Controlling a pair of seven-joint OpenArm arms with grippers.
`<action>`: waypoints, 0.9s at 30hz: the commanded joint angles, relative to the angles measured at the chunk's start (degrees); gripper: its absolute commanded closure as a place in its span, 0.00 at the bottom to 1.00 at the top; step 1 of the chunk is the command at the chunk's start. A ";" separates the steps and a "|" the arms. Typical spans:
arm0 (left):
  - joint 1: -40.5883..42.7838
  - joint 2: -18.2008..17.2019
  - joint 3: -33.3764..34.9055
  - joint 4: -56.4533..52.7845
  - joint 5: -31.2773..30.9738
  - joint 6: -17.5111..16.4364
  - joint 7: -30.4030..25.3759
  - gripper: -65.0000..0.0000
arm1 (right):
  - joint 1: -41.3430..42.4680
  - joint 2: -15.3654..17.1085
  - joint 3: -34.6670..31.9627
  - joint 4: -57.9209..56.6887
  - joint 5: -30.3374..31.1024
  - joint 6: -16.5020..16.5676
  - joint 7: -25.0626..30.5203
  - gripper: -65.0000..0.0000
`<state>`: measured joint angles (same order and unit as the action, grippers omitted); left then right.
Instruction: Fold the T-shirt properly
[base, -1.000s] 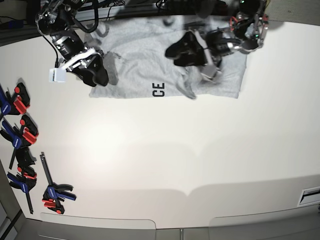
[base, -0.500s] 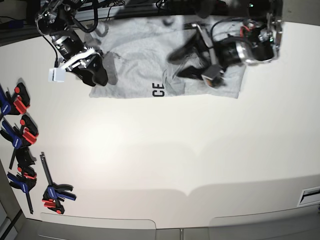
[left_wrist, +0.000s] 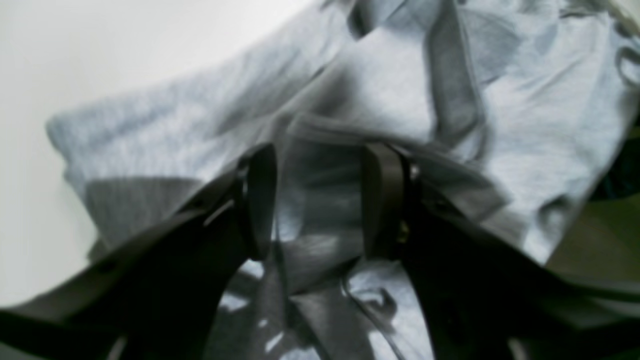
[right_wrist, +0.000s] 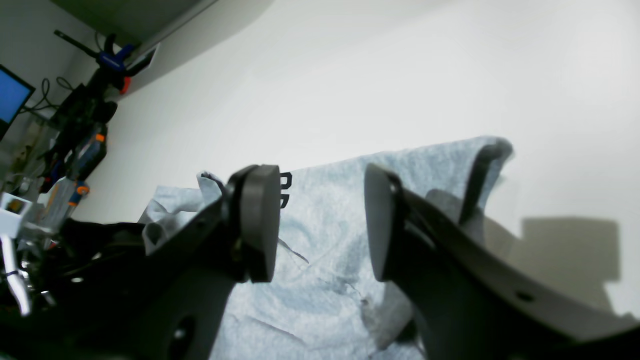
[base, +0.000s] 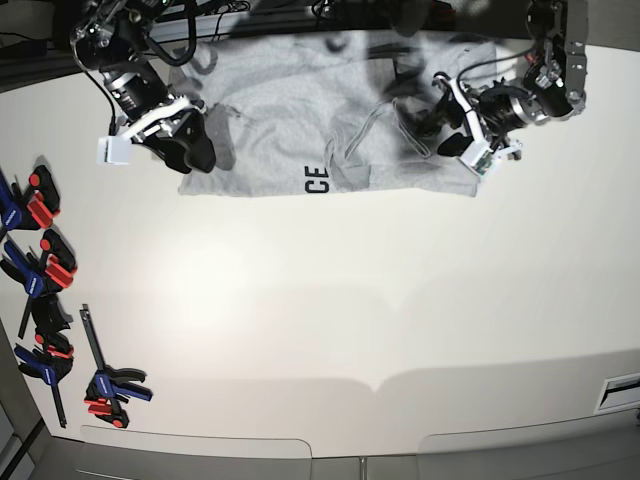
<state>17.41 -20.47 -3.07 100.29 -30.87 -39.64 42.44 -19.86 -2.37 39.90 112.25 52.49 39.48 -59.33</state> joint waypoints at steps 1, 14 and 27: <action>-0.46 -0.35 -0.26 0.09 -1.05 -0.36 -2.23 0.62 | 0.15 0.31 0.15 1.05 1.53 0.52 1.49 0.60; -0.74 -0.37 -0.26 -0.57 -1.09 -0.36 -3.04 1.00 | 0.15 0.31 0.15 1.05 1.51 0.52 1.49 0.60; -0.55 -2.25 -0.26 5.22 -33.35 -0.36 20.65 1.00 | 0.15 0.31 0.15 1.05 1.51 0.52 1.42 0.60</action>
<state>17.12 -22.13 -3.07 104.55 -63.09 -39.48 64.16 -19.84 -2.39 39.90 112.25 52.49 39.51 -59.35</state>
